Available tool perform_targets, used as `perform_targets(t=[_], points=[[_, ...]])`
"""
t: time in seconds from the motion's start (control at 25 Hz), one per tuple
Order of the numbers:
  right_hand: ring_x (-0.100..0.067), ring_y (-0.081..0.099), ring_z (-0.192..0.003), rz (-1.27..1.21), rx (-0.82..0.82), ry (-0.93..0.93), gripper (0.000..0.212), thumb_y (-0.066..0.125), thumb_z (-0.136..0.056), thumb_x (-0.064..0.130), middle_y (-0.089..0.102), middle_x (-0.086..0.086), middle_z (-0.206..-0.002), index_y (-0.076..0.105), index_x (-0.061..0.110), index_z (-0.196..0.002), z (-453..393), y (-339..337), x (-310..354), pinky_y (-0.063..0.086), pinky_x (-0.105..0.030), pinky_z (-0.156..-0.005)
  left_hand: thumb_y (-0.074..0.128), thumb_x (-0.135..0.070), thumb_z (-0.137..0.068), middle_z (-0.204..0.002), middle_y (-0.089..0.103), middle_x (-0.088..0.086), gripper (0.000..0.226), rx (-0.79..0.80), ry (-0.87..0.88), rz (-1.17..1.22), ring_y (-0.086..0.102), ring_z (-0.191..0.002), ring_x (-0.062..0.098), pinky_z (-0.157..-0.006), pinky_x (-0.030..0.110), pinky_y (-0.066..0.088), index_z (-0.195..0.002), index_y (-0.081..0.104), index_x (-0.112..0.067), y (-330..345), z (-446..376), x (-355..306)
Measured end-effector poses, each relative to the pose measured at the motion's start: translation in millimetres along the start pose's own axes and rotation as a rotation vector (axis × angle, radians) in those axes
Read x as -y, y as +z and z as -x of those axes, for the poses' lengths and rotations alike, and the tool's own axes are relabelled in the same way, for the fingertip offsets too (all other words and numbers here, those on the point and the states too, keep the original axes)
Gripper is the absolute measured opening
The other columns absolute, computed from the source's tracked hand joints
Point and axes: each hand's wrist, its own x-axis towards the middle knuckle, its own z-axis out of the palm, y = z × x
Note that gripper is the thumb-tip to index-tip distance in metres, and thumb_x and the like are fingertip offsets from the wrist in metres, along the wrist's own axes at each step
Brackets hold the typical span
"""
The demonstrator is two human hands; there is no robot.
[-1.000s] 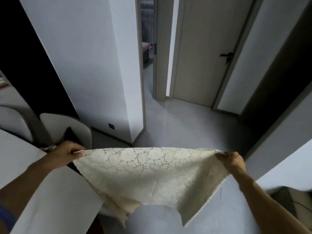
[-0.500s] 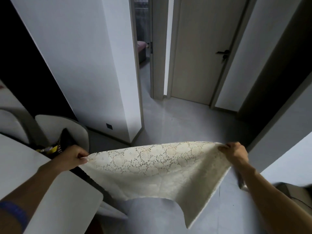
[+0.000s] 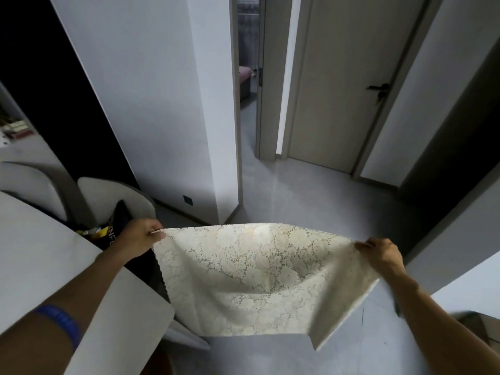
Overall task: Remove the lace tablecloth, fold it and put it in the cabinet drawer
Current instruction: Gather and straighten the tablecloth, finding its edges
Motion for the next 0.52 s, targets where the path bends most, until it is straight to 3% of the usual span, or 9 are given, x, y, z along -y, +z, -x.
perform_targets(t=[0.16, 0.36, 0.52], points=[[-0.022, 0.060, -0.066, -0.047, 0.081, -0.028, 0.020, 0.067, -0.092, 0.027, 0.065, -0.007, -0.073, 0.068, 0.016, -0.075, -8, -4, 13, 0.045, -0.027, -0.067, 0.075, 0.000, -0.081, -0.060, 0.064, 0.002, 0.014, -0.050, -0.025, 0.073, 0.059, -0.057, 0.011, -0.053, 0.013, 0.042, -0.075, 0.065, -0.008, 4, 6, 7], [-0.016, 0.057, -0.064, -0.081, 0.138, -0.072, 0.024, 0.068, -0.091, 0.019, 0.062, 0.000, -0.068, 0.066, 0.022, -0.067, -14, -15, 27, 0.040, -0.020, -0.058, 0.078, 0.001, -0.078, -0.078, 0.076, 0.010, 0.016, 0.115, -0.075, 0.222, 0.072, -0.075, 0.022, -0.074, 0.033, 0.055, -0.092, 0.074, -0.003, 6, 11, 21], [-0.016, 0.054, -0.059, -0.246, 0.037, 0.068, 0.018, 0.073, -0.087, 0.023, 0.060, -0.002, -0.066, 0.068, 0.013, -0.072, -17, -19, 19, 0.042, -0.020, -0.053, 0.080, 0.004, -0.074, -0.074, 0.078, 0.006, 0.016, 0.166, -0.127, 0.284, 0.073, -0.070, 0.019, -0.074, 0.037, 0.056, -0.087, 0.077, -0.005, 6, 19, 35]])
